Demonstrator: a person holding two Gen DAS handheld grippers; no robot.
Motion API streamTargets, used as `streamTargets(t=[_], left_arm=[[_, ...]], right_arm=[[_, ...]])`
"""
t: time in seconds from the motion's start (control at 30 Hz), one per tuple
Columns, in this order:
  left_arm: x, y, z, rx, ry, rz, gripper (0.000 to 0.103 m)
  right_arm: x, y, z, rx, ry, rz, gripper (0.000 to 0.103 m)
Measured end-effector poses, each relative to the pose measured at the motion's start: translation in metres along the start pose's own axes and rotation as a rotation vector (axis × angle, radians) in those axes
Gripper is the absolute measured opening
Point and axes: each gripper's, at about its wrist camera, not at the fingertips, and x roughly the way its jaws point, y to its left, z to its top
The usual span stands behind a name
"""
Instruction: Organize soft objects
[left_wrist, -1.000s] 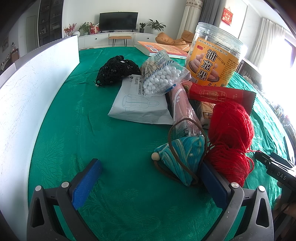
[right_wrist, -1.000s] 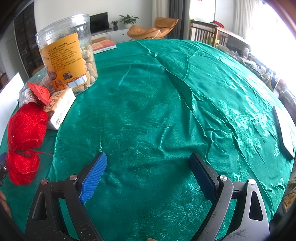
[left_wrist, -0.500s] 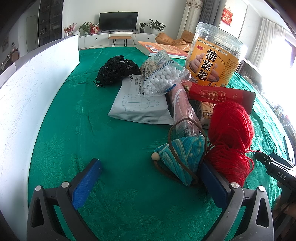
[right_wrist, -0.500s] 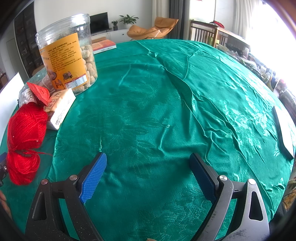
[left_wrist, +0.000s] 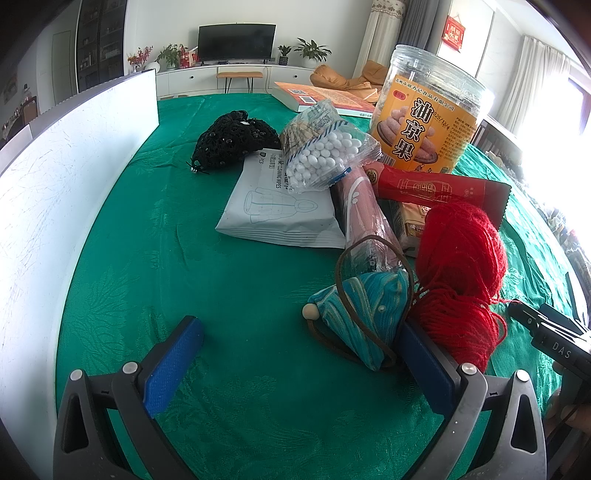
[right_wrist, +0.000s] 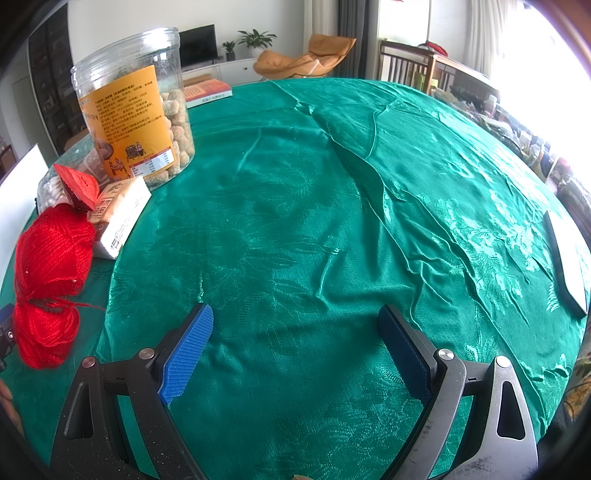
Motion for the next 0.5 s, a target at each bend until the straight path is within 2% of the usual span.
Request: streamTargets(t=[0.5], left_arm=[[0.0,-0.0001,0.0,0.0,0.0,-0.001,0.103]], right_arm=[[0.001,0.0003,0.0,-0.001,-0.001,-0.001,0.093]])
